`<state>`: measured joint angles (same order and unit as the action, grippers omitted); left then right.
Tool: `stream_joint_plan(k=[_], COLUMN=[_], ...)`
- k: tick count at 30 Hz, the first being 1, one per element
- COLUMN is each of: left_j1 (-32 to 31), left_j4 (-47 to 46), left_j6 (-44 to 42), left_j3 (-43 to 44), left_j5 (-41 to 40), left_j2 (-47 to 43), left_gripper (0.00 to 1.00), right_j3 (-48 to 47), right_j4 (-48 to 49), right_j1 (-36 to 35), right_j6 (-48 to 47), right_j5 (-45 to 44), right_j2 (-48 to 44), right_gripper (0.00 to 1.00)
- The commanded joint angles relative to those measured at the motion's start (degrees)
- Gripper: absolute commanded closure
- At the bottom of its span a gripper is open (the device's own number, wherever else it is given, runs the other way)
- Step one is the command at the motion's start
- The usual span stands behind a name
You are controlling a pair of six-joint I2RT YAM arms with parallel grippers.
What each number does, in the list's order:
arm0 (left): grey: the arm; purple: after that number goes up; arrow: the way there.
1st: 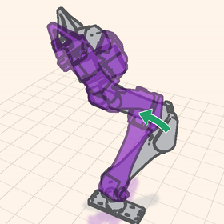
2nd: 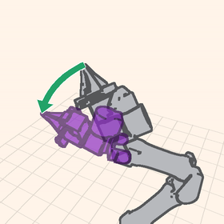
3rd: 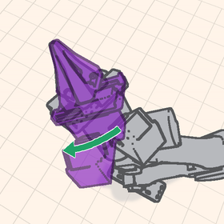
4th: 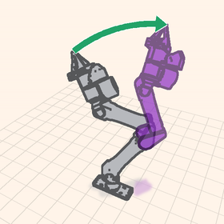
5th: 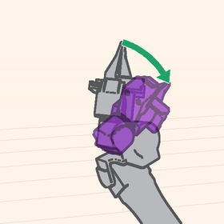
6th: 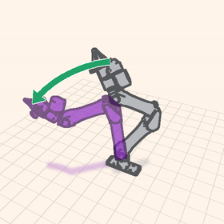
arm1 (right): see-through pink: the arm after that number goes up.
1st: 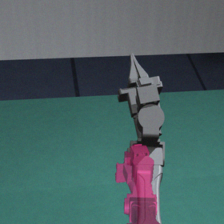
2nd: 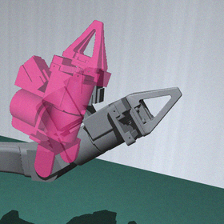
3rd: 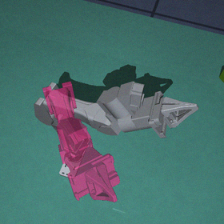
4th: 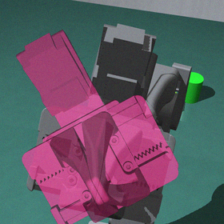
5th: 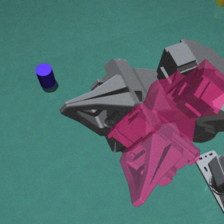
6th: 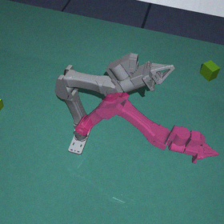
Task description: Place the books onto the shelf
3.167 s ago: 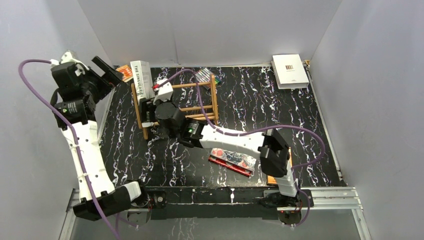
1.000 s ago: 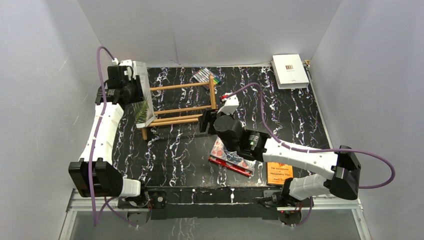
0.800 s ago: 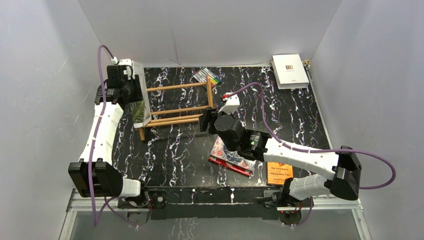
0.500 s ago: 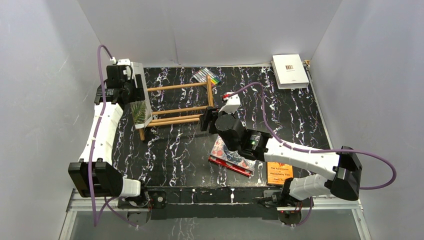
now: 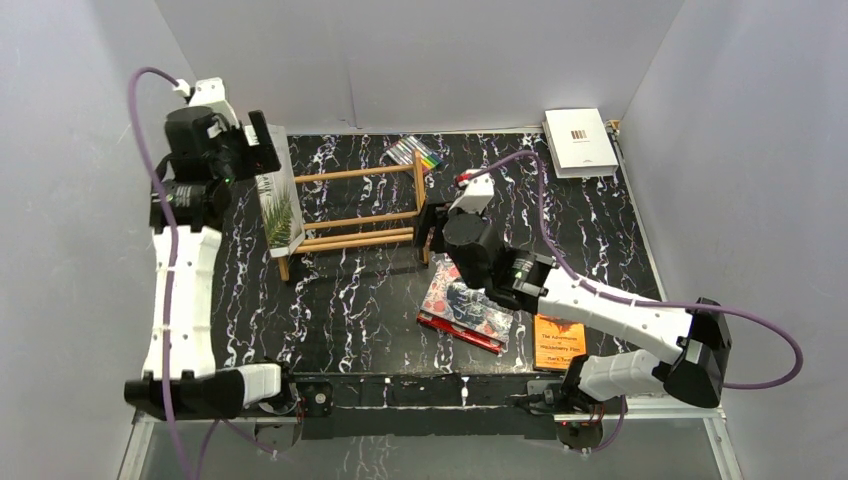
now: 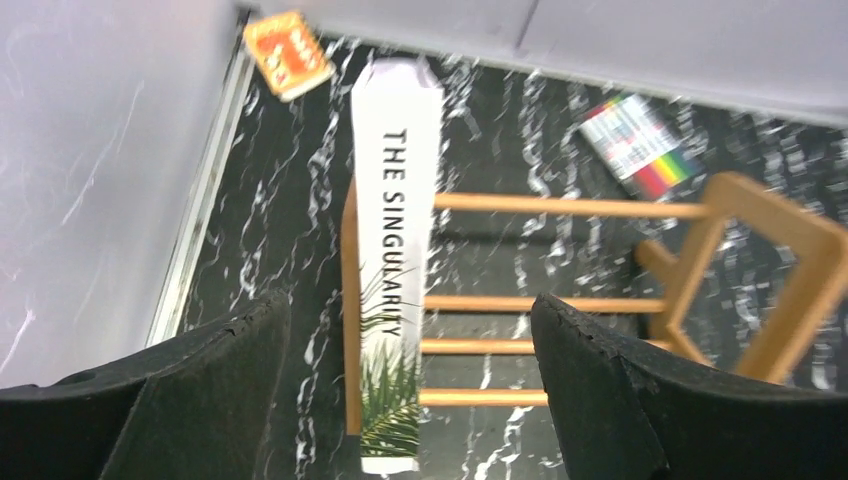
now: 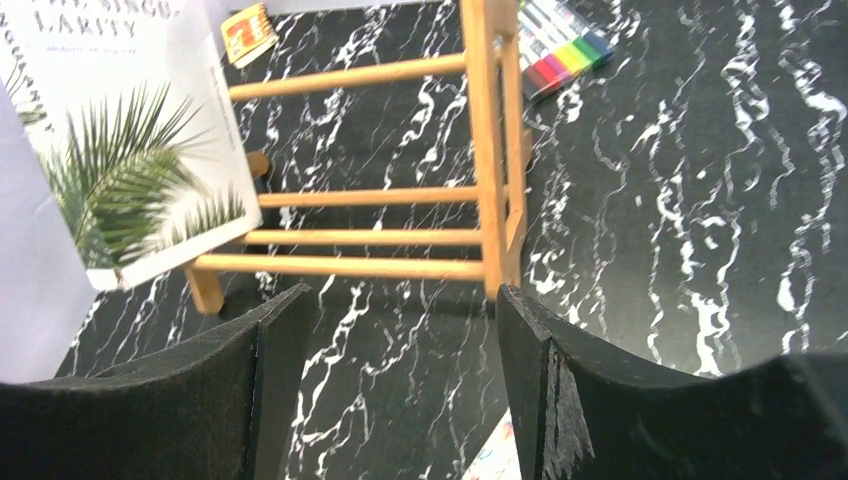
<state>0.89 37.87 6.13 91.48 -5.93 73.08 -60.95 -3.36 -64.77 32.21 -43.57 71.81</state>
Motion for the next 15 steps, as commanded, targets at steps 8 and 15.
stream_joint_plan(k=[8, 15], left_j1=[-0.1, -2.6], left_j4=[-0.8, -15.9], left_j6=[5.7, 18.9], left_j3=[2.8, -7.0], left_j5=[36.2, 50.7], left_j2=[-8.5, -8.2], left_gripper=[0.11, 0.12], right_j3=[-6.7, -7.6], right_j4=[-3.3, -6.3], right_j1=[16.0, 33.4], right_j6=[-6.6, -5.2], right_j5=[4.0, 14.6], right_j2=[-2.9, -1.3], right_gripper=[0.23, 0.21])
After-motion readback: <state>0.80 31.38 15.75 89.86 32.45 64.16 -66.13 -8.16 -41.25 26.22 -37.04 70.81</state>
